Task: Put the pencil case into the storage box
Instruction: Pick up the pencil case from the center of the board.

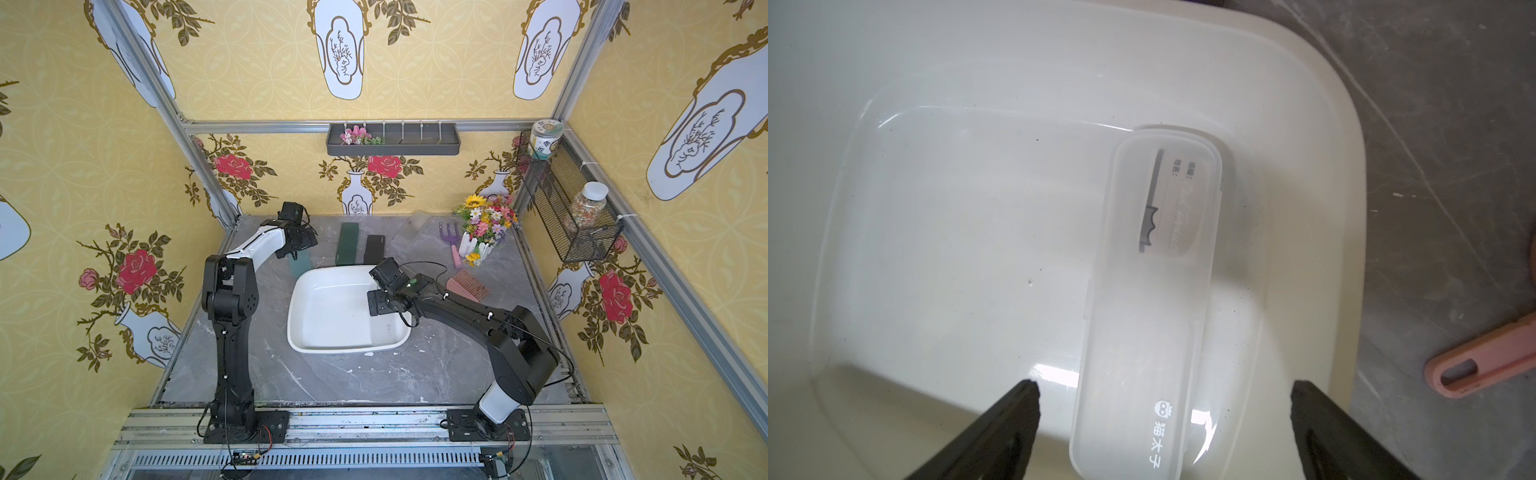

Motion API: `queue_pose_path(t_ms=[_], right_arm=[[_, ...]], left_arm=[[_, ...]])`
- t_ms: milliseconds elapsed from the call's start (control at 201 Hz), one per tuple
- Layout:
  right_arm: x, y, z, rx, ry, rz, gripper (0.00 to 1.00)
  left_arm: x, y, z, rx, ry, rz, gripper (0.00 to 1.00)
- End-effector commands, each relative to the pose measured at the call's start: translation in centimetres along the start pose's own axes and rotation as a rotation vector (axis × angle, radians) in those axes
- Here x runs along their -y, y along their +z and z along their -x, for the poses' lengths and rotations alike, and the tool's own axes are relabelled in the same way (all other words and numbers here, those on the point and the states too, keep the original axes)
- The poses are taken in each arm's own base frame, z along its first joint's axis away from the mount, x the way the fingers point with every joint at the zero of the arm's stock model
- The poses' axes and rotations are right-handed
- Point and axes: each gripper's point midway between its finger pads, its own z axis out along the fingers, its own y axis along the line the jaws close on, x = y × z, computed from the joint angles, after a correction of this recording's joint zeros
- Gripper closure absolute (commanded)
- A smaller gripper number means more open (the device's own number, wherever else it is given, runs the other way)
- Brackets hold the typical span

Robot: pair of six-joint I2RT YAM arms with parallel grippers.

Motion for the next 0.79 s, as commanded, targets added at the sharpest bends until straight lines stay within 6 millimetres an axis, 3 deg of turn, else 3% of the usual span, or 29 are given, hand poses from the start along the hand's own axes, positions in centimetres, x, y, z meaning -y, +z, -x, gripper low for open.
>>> queue_pose_path(t_ms=[0,503,653,787], right_arm=[[-0.6,0.3,0.5,0.019,-0.009,0.025,0.03],[-1.1,1.1,0.1,0.007,-0.007,0.022,0.03],[-1.0,1.2,0.0,0.003,-0.007,0.014,0.03],[-1.1,1.4,0.0,0.004,-0.009,0.016,0.03]], left_arm=[[-0.7,1.0,-1.2,-0.037,0.013,0.014,0.0],[-0.4,3.8,-2.0,-0.066,0.07,-0.019,0.0],[-0.4,3.7,-1.8,-0.06,0.077,-0.02,0.06],[-0.4,3.6,-1.7,-0.051,0.08,-0.022,0.22]])
